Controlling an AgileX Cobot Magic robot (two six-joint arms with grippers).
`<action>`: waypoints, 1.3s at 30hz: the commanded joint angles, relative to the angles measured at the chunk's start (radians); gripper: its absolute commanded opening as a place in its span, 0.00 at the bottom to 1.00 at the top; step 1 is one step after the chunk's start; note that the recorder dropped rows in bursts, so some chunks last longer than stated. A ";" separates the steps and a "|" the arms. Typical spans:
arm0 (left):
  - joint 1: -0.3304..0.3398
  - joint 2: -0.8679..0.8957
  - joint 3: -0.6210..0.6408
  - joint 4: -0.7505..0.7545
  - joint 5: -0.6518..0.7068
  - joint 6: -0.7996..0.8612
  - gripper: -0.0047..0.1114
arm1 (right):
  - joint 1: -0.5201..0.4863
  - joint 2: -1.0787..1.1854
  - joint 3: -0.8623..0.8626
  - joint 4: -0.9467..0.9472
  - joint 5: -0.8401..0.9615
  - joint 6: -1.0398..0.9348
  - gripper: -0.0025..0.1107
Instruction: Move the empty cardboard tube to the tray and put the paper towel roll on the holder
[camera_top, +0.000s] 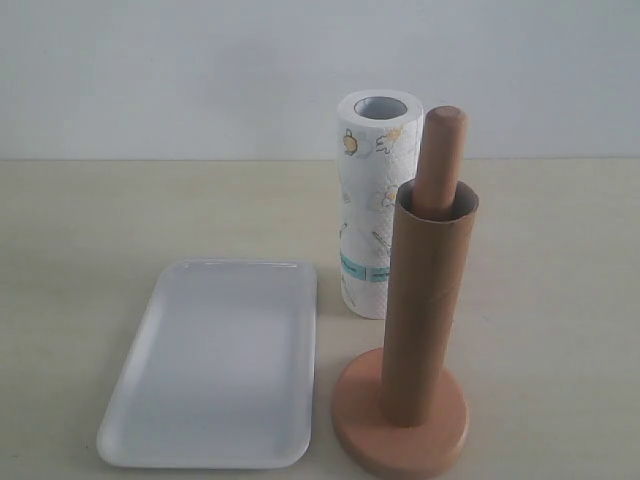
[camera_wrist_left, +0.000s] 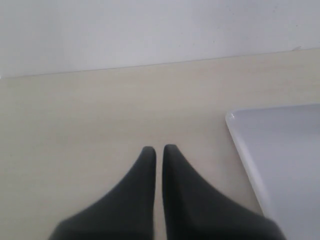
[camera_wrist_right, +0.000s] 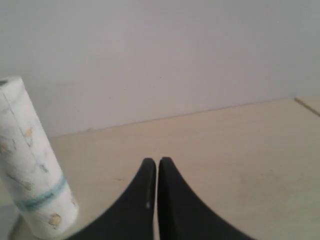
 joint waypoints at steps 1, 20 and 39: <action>0.002 -0.003 0.003 -0.004 0.001 -0.008 0.08 | -0.001 -0.004 -0.005 0.082 -0.033 0.219 0.03; 0.002 -0.003 0.003 0.011 -0.282 -0.008 0.08 | -0.001 -0.004 -0.005 0.082 -0.028 0.241 0.03; 0.002 -0.003 0.003 0.001 -0.387 -0.008 0.08 | -0.001 -0.004 0.000 0.092 0.316 -0.087 0.03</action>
